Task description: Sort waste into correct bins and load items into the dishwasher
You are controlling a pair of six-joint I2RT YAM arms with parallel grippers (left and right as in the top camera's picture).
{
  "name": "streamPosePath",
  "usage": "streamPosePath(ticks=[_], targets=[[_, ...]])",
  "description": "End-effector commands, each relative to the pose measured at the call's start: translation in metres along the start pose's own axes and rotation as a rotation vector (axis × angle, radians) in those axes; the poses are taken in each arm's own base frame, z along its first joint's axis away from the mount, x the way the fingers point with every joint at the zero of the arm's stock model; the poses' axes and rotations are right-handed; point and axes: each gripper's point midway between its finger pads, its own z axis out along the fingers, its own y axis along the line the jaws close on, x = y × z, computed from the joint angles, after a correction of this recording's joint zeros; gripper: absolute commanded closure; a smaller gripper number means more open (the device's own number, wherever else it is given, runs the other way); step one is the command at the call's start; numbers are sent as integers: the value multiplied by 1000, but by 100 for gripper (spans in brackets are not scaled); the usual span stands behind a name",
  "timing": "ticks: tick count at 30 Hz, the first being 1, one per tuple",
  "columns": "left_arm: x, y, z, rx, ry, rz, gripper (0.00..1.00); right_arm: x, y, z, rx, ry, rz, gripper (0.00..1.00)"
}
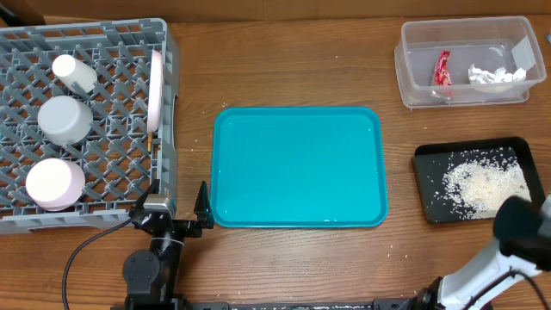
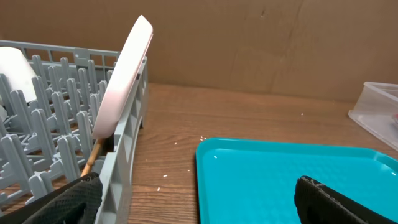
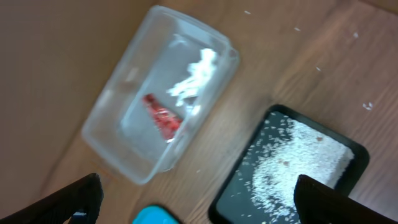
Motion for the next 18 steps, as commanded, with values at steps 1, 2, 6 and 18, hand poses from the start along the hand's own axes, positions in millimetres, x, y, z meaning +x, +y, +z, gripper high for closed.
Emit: streamPosePath(ticks=[1,2,6,18], targets=[[0,1,0,-8,-5,-3,0,9,12,-91,-145,-154,-31,0],[0,1,0,-9,-5,-3,0,14,14,-106,-171,-173,-42,0],[0,1,0,-9,-5,-3,0,30,17,-169,-280,-284,-78,0],[0,1,0,-9,-5,-3,0,37,-13,-236,-346,-449,-45,0]])
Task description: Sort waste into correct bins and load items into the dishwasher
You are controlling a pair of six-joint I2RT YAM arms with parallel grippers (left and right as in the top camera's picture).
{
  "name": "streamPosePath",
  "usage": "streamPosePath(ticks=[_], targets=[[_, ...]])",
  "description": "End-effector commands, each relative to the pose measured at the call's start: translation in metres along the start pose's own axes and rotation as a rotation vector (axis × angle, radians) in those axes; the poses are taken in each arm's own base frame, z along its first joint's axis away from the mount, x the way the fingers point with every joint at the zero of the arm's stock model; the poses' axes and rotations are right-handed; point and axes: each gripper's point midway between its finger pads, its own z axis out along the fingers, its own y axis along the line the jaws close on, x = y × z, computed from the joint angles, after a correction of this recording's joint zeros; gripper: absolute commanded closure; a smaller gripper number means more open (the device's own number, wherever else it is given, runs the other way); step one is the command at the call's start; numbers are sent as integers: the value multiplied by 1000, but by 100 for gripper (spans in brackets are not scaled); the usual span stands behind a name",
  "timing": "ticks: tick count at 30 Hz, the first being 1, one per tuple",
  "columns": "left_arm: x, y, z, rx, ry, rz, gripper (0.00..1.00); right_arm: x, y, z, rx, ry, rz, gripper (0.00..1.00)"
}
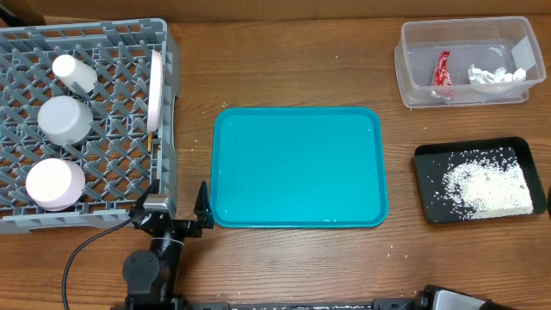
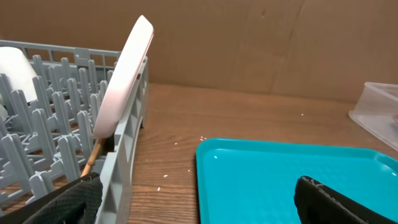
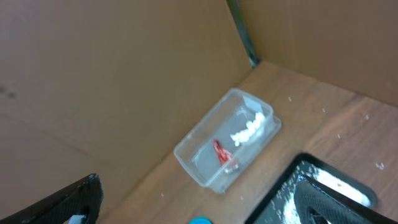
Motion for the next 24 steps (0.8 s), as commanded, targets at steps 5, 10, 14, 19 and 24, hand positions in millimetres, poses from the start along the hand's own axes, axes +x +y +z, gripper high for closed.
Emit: streamPosePath(ticks=[5,10,14,19,24], targets=[[0,1,0,-7,-4,-2,0,13,23,6,-104,28,-24,0],[0,1,0,-7,-4,-2,0,37,31,23,-167,47,-45,0],[0,1,0,-7,-4,-2,0,79,26,48,-221,92,-53,0],[0,1,0,-7,-4,-2,0,161,9,95,-350,132,-51,0],[0,1,0,-7,-4,-2,0,235,-10,124,-496,140,-53,0]])
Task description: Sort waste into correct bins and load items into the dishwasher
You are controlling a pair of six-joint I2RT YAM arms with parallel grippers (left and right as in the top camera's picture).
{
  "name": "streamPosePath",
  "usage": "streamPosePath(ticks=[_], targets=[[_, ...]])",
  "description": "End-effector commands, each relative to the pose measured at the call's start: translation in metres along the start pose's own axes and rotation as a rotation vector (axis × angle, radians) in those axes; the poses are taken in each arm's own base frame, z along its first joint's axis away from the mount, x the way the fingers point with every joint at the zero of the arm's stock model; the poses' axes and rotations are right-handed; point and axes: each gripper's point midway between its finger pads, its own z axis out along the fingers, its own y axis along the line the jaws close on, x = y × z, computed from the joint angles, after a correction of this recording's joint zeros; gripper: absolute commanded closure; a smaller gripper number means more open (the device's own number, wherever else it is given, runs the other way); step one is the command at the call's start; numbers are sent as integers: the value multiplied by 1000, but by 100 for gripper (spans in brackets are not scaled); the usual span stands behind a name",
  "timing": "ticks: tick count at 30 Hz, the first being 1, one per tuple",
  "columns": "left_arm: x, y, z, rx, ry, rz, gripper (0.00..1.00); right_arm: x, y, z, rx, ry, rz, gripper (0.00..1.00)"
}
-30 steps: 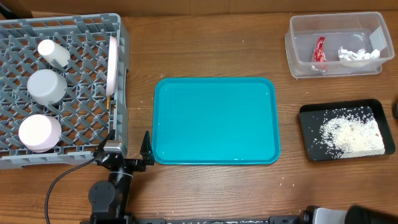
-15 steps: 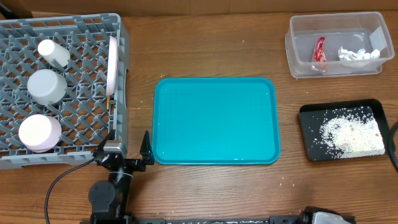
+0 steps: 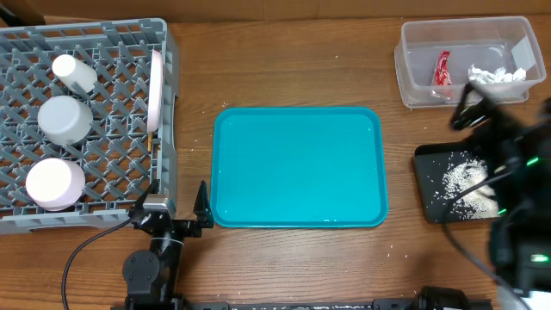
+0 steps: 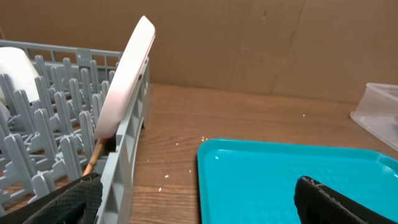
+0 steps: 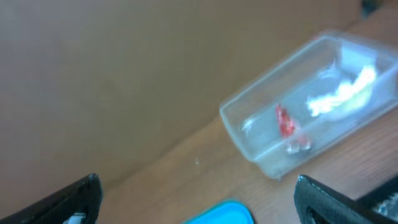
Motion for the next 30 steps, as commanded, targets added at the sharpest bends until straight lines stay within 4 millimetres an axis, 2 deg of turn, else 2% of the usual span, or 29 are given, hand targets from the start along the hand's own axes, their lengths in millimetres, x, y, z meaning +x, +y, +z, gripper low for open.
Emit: streamPosePath(ticks=[1,6,11,17,26,29,30], targets=[[0,0,0,-1,-4,-2,0,65,-13,11,-149,52,-8,0],[0,0,0,-1,-4,-2,0,107,-25,12,-281,-39,-39,0],[0,0,0,-1,-4,-2,0,127,-32,2,-346,-146,-56,0],[0,0,0,-1,-4,-2,0,141,-46,-8,-327,-204,-99,0],[0,0,0,-1,-4,-2,0,156,-68,-12,-229,-166,-150,0],[0,0,0,-1,-4,-2,0,158,-79,-14,-179,-170,-147,0],[0,0,0,-1,-4,-2,0,154,-76,-16,-190,-189,-170,0]])
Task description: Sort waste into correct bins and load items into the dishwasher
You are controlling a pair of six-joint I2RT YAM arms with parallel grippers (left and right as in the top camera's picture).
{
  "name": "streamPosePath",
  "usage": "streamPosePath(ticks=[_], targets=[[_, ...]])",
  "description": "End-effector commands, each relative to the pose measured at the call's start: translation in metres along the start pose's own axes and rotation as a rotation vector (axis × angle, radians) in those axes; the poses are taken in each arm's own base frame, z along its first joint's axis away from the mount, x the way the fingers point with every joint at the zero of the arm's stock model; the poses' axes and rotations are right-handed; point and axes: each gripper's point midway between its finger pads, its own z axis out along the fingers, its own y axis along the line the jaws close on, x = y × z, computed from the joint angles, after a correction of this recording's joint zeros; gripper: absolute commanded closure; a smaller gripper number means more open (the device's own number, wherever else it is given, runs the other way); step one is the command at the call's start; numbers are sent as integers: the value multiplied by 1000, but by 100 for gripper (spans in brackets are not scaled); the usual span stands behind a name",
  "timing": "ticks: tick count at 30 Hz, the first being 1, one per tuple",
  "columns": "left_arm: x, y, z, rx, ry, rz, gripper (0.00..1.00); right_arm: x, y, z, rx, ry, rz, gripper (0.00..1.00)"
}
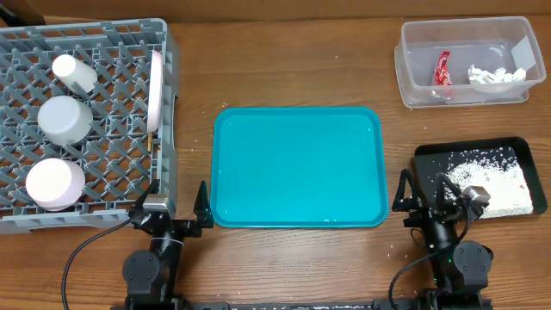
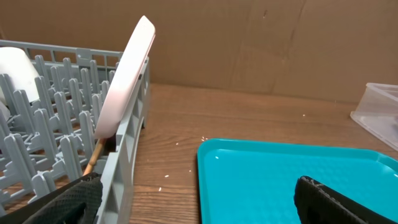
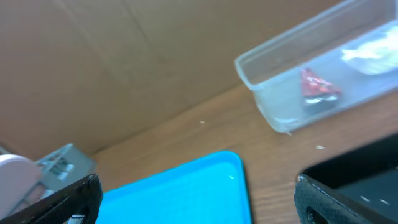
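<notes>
The grey dish rack (image 1: 165,52) at the left holds three white cups (image 1: 65,119) and a pink plate (image 1: 156,90) standing on edge; the plate (image 2: 124,78) and a wooden stick (image 2: 92,158) also show in the left wrist view. The teal tray (image 1: 297,168) in the middle is bare. A clear bin (image 1: 405,60) at the back right holds a red wrapper (image 1: 442,71) and crumpled white paper (image 1: 491,76). Rice (image 1: 495,181) lies in a black tray (image 1: 426,185). My left gripper (image 1: 172,211) is open at the front left. My right gripper (image 1: 424,200) is open at the front right.
The rack's wall (image 2: 121,168) stands just left of my left gripper (image 2: 199,199). The teal tray's corner (image 3: 230,162) and the clear bin (image 3: 292,81) lie ahead of my right gripper (image 3: 199,199). Brown cardboard walls close the back. Loose rice grains dot the table.
My right arm was raised over the black tray near the clear bin; now it sits low at the table's front, between the teal tray and the black tray. The left arm is unchanged.
My right arm was first at the far right over the black tray's corner, then nearly out of the overhead view with its camera high up. Later it hung over the black tray, and now it rests at the front. Left gripper, rack, tray and bins stayed as they were.
</notes>
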Motion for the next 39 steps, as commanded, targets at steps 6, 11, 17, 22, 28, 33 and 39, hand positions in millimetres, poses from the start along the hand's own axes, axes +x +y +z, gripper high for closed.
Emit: streamPosePath(ticks=[6,11,17,22,28,33,39], targets=[[0,0,0,-1,-4,-2,0,-10,-9,-3,44,-59,-99,0],[1,0,0,-1,-3,-2,0,-10,-9,-3,47,-58,-130,0],[0,0,0,-1,-4,-2,0,-11,-9,-3,48,-59,-202,0],[1,0,0,-1,-3,-2,0,-11,-9,-3,48,-59,-202,0],[1,0,0,-1,-3,-2,0,-11,-9,-3,48,-59,-202,0],[0,0,0,-1,-4,-2,0,-11,-9,-3,48,-59,-202,0],[1,0,0,-1,-3,-2,0,-11,-9,-3,48,-59,-202,0]])
